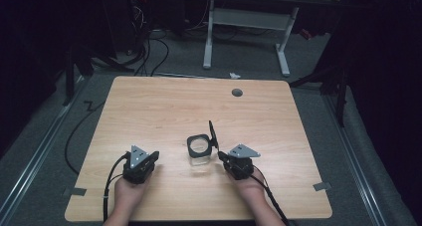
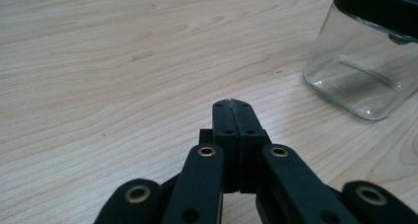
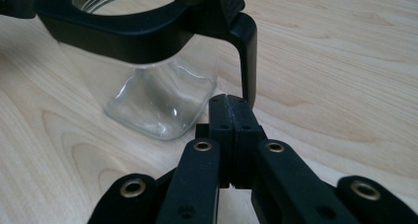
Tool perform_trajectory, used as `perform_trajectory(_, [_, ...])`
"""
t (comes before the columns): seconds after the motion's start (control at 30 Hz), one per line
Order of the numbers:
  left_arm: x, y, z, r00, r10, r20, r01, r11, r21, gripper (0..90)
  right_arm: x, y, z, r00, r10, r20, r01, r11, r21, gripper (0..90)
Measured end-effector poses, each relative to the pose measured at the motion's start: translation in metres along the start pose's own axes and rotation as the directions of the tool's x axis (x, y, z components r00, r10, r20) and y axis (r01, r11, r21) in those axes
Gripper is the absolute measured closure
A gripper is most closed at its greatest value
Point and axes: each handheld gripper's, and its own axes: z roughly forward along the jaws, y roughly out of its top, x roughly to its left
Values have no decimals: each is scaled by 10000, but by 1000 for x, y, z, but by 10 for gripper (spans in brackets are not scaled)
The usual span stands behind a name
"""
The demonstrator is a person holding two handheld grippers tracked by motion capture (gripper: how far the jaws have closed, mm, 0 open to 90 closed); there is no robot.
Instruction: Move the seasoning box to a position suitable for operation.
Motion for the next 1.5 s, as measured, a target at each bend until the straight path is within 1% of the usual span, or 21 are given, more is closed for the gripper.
perform_trajectory(0.2, [-1,-1,0,10000,1,15,-1,10000,71,899,-2,4,10,10000,21,-64,-20,10000,97,900])
perform_trajectory(0.23, [-1,-1,0,10000,-2,14,2,10000,59,899,-3,5,13,10000,-48,-34,48,9999,149,900])
perform_trajectory(0.47, [-2,-1,1,10000,-93,27,93,9999,71,900,-7,9,17,10000,16,34,-16,9999,121,900])
perform_trajectory(0.53, [-3,-2,4,10000,-24,26,24,9999,128,900,-8,10,18,10000,23,75,-24,9999,113,900])
perform_trajectory(0.7, [-7,0,13,10000,-39,44,38,9998,208,900,-12,13,22,9999,94,95,-95,9999,97,900])
perform_trajectory(0.83, [-13,1,25,9999,-66,104,63,9996,262,900,-15,16,26,9998,180,97,-181,9998,110,900])
perform_trajectory(0.9, [-15,1,35,9998,-155,88,151,9993,353,900,-20,23,33,9995,270,175,-270,9996,-8,900])
perform_trajectory(0.93, [-15,1,35,9998,-155,88,151,9993,353,900,-23,26,35,9994,240,269,-240,9997,-3,900])
perform_trajectory(0.97, [-16,0,39,9996,-260,75,258,9990,353,900,-26,29,37,9989,262,385,-262,9997,-5,900])
perform_trajectory(1.0, [-17,0,43,9996,-289,54,287,9988,398,900,-29,30,36,9987,341,380,-338,9994,-80,900])
perform_trajectory(1.07, [-20,-1,52,9997,-250,55,247,9988,423,900,-31,31,28,9982,418,423,-410,9989,-208,900])
perform_trajectory(1.1, [-22,-2,55,9995,-286,95,281,9987,433,900,-31,30,24,9987,339,393,-328,9991,-278,900])
perform_trajectory(1.17, [-28,-6,69,9994,-263,215,251,9982,540,900,-29,25,13,9989,211,407,-197,9992,-341,900])
perform_trajectory(1.2, [-28,-6,69,9994,-263,215,251,9982,540,900,-28,23,8,9991,195,389,-182,9993,-340,900])
perform_trajectory(1.23, [-31,-8,74,9992,-237,313,218,9980,594,900,-28,23,8,9991,195,389,-182,9993,-340,900])
perform_trajectory(1.3, [-37,-9,80,9986,-226,473,196,9979,624,900,-26,15,-3,9991,187,379,-173,9992,-372,900])
perform_trajectory(1.33, [-43,-9,82,9977,-153,663,111,9979,631,900,-24,9,-11,9993,156,341,-143,9992,-383,900])
perform_trajectory(1.37, [-43,-9,82,9977,-153,663,111,9979,631,900,-23,6,-14,9994,130,324,-117,9992,-385,899])
perform_trajectory(1.4, [-45,-8,83,9964,-175,824,123,9979,631,900,-22,3,-19,9994,104,342,-90,9992,-388,898])
perform_trajectory(1.47, [-49,-9,83,9949,-81,1002,17,9979,647,900,-21,0,-22,9994,117,319,-104,9991,-414,898])
perform_trajectory(1.5, [-50,-11,82,9952,-45,976,-21,9977,672,900,-20,-2,-25,9994,154,300,-140,9988,-470,897])
